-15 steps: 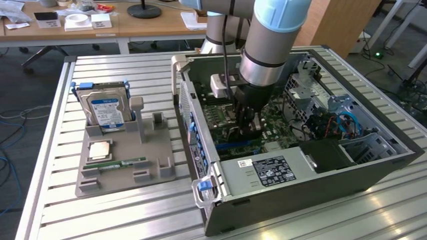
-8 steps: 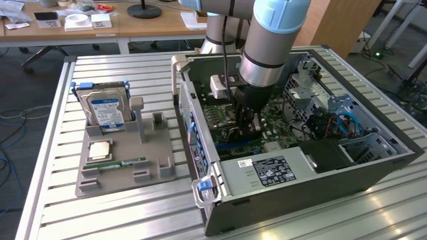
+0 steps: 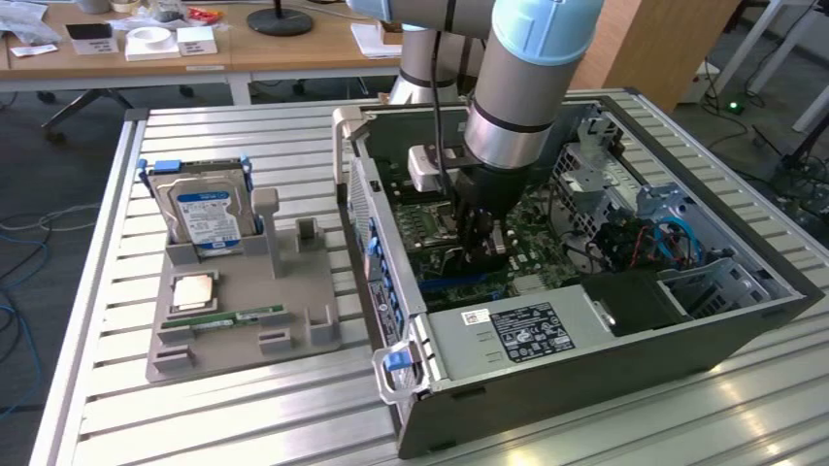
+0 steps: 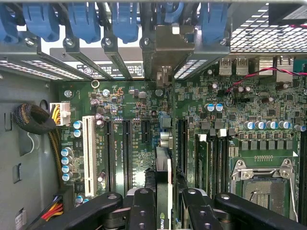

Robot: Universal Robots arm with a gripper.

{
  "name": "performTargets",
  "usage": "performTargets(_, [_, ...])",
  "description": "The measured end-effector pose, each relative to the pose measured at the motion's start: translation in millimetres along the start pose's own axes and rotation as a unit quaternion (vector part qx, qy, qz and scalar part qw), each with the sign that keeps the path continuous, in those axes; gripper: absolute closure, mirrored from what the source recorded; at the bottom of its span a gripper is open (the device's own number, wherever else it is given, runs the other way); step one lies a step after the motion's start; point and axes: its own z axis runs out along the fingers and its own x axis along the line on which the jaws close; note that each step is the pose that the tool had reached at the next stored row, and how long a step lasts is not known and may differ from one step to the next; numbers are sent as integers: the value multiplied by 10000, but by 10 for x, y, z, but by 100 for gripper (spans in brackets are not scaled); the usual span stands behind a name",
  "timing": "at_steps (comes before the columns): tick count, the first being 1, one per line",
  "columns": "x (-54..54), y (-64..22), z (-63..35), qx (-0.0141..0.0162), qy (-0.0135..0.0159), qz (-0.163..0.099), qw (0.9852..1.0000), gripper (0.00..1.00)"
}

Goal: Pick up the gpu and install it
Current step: 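Insert the gpu into the slot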

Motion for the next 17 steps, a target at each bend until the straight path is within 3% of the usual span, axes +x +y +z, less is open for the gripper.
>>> performTargets(17, [9,0,10,1,-2,1,10000,74])
